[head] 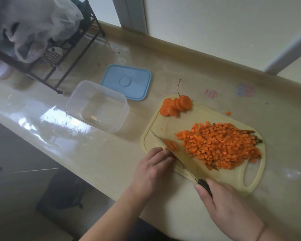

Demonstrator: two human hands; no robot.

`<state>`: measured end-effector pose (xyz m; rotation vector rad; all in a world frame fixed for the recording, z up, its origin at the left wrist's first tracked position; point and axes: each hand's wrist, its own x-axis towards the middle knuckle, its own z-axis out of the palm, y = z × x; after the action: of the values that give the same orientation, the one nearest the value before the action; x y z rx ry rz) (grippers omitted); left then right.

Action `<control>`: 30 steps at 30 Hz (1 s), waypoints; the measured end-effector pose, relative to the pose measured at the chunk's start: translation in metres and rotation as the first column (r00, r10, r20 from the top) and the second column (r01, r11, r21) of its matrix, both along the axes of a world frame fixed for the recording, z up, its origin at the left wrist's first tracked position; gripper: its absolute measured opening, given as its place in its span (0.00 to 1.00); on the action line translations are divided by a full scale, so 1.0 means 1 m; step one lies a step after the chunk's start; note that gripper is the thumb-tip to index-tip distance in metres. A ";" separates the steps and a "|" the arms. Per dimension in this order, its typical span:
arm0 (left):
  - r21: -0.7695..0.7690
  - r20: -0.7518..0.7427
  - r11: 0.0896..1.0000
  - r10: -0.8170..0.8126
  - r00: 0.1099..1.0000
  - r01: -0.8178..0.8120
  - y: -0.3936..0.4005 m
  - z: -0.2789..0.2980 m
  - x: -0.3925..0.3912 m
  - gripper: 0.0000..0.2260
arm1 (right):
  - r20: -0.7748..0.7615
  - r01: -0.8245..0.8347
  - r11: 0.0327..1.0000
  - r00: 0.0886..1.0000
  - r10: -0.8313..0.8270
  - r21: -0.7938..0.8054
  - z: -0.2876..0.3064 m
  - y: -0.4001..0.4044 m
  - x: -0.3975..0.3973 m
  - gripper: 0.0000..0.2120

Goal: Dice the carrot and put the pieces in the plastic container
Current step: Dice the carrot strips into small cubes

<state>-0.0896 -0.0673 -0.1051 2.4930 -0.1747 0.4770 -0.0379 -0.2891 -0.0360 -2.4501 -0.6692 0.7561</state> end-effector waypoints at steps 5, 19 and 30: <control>0.015 -0.045 1.000 -0.015 0.999 0.016 0.002 -0.003 -0.004 0.12 | 0.048 0.014 0.998 0.999 -0.016 0.055 -0.003 0.024 0.020 0.32; -0.048 -0.024 0.997 0.064 0.998 -0.065 -0.003 -0.004 0.004 0.06 | 0.011 0.006 0.997 1.000 -0.007 0.083 0.011 0.004 0.011 0.31; -0.032 -0.029 0.998 0.058 0.998 -0.058 -0.003 -0.005 0.004 0.07 | 0.091 0.004 1.000 0.996 -0.005 0.021 -0.004 0.027 0.015 0.32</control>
<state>-0.0859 -0.0708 -0.1104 2.4763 -0.0829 0.4648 -0.0230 -0.2622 -0.0396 -2.4786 -0.7017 0.6353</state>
